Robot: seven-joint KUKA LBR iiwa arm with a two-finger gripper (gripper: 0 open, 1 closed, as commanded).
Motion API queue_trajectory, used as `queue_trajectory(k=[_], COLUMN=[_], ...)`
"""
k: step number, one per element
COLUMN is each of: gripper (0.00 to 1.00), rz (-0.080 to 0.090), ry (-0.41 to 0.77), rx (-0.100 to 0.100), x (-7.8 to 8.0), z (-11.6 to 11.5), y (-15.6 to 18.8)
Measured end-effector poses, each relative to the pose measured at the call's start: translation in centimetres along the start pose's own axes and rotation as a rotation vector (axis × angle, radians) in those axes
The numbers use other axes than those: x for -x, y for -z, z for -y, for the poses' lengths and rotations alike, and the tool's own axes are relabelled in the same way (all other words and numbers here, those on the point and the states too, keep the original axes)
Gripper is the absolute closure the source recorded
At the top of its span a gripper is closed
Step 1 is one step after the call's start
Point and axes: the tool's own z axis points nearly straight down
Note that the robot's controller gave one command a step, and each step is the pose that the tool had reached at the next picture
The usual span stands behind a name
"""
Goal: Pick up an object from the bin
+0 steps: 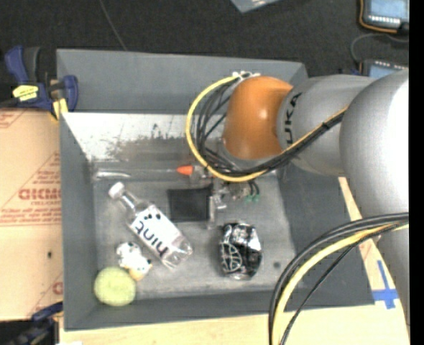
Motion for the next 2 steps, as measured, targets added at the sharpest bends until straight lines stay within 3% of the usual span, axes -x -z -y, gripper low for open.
queue_trajectory(k=[1,2], gripper=[1.0,1.0], rz=[0.011,0.012], ry=[-0.034,-0.036], rx=[0.0,0.0], x=[0.26,0.37], z=[-0.64,-0.64], y=[-0.87,-0.71])
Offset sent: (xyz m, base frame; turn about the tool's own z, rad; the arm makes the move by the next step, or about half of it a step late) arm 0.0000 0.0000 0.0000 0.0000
